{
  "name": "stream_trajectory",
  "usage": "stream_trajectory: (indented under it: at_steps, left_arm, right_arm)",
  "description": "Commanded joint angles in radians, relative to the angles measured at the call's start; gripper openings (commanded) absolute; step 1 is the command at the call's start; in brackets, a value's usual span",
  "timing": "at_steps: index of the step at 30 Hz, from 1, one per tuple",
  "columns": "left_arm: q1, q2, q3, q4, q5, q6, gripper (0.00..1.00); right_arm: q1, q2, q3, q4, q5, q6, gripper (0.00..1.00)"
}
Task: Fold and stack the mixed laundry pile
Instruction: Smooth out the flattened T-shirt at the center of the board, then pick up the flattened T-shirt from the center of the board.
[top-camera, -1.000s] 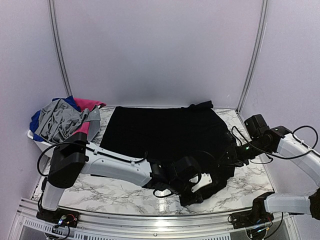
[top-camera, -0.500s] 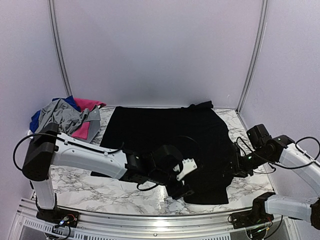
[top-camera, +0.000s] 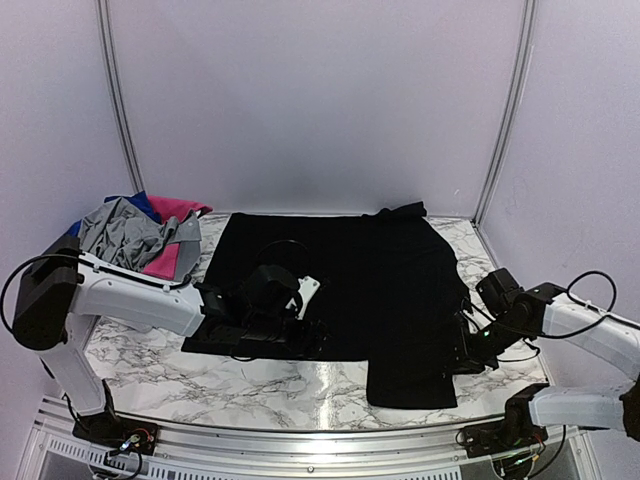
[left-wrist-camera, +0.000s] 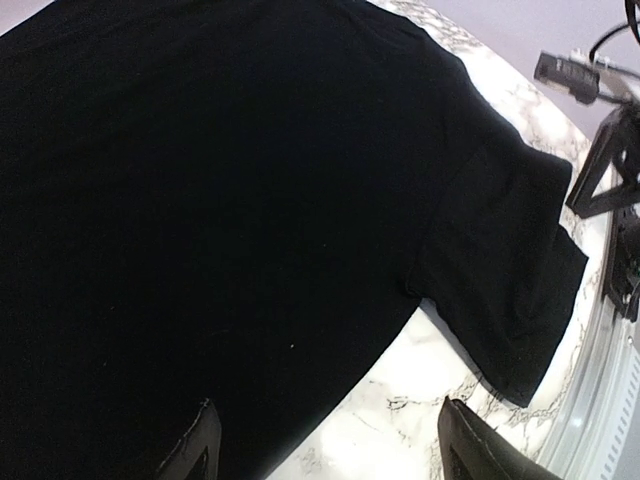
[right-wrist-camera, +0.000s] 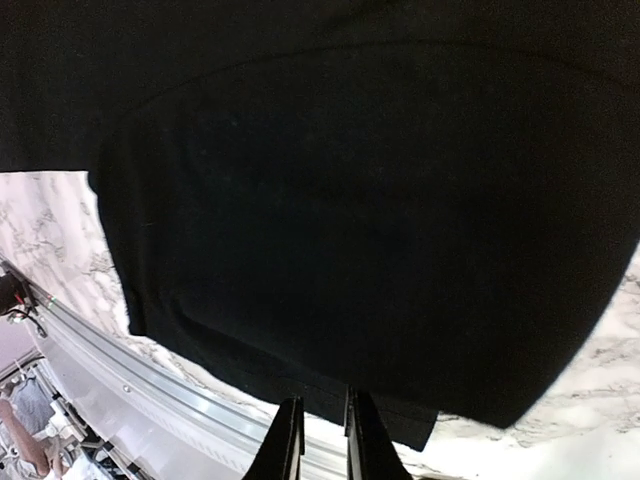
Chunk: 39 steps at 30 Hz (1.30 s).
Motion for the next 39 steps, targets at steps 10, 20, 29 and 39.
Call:
stream_trajectory:
  at_steps: [10, 20, 29, 39]
  left_arm:
    - [0.060, -0.071, -0.023, -0.002, -0.122, -0.106, 0.78]
    - [0.132, -0.137, -0.053, -0.136, -0.233, -0.213, 0.85]
    - [0.219, -0.264, -0.142, -0.238, -0.176, -0.382, 0.99]
    - [0.268, -0.505, -0.248, -0.351, -0.144, -0.551, 0.99]
  right_arm:
    - [0.121, 0.210, 0.001, 0.070, 0.164, -0.026, 0.10]
    - [0.335, 0.228, 0.021, -0.105, 0.087, 0.073, 0.00]
    - [0.324, 0.118, 0.273, -0.248, 0.127, 0.177, 0.31]
    - [0.084, 0.039, 0.199, -0.116, 0.258, 0.284, 0.48]
